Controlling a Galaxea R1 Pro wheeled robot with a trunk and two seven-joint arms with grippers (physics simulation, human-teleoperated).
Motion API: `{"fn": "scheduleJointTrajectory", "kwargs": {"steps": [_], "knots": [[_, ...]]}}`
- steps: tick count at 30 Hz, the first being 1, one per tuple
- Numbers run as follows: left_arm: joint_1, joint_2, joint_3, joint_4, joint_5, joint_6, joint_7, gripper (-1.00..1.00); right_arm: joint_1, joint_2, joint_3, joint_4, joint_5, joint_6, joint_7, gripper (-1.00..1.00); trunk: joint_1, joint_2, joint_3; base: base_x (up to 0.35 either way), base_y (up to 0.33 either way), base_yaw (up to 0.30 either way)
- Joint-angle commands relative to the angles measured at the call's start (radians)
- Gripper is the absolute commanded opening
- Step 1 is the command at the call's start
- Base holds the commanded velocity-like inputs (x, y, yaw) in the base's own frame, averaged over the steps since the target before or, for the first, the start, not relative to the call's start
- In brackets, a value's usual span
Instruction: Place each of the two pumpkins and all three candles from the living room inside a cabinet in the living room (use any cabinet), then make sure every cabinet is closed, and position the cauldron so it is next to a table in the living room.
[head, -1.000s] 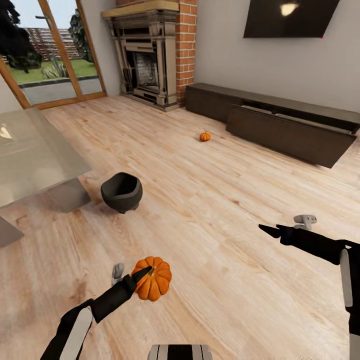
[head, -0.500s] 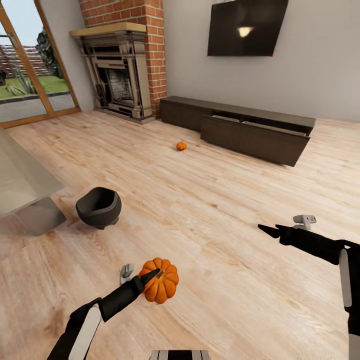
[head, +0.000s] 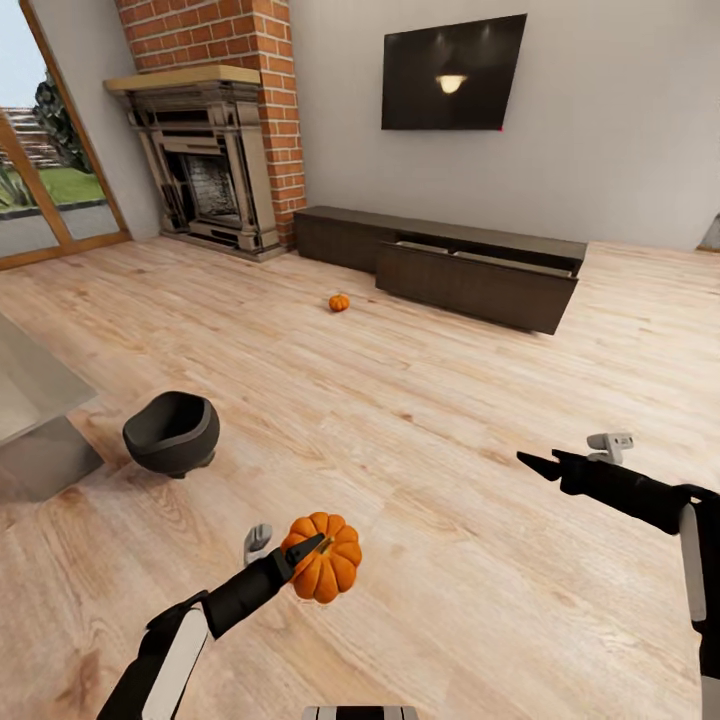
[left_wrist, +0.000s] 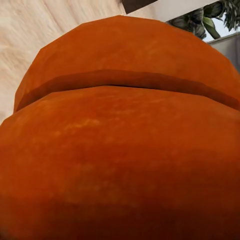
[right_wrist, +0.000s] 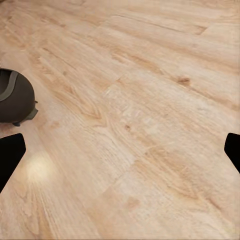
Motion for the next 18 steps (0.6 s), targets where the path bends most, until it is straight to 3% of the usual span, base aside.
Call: {"fn": "scheduleJointTrajectory", "kwargs": {"steps": [1, 18], "knots": [[-0.001, -0.002, 0.001, -0.002, 0.005, -0.001, -0.003, -1.00, 0.012, 0.002, 0.000, -0.001, 0.005, -0.021, 0.016, 1.00, 0.000, 0.000, -0.001, 0.206, -0.088, -0.065], [-0.001, 0.004, 0.005, 0.010, 0.003, -0.007, -0.004, -1.00, 0.017, 0.004, 0.002, -0.001, 0.004, -0.027, 0.018, 1.00, 0.000, 0.000, 0.000, 0.299, -0.161, 0.003]]}}
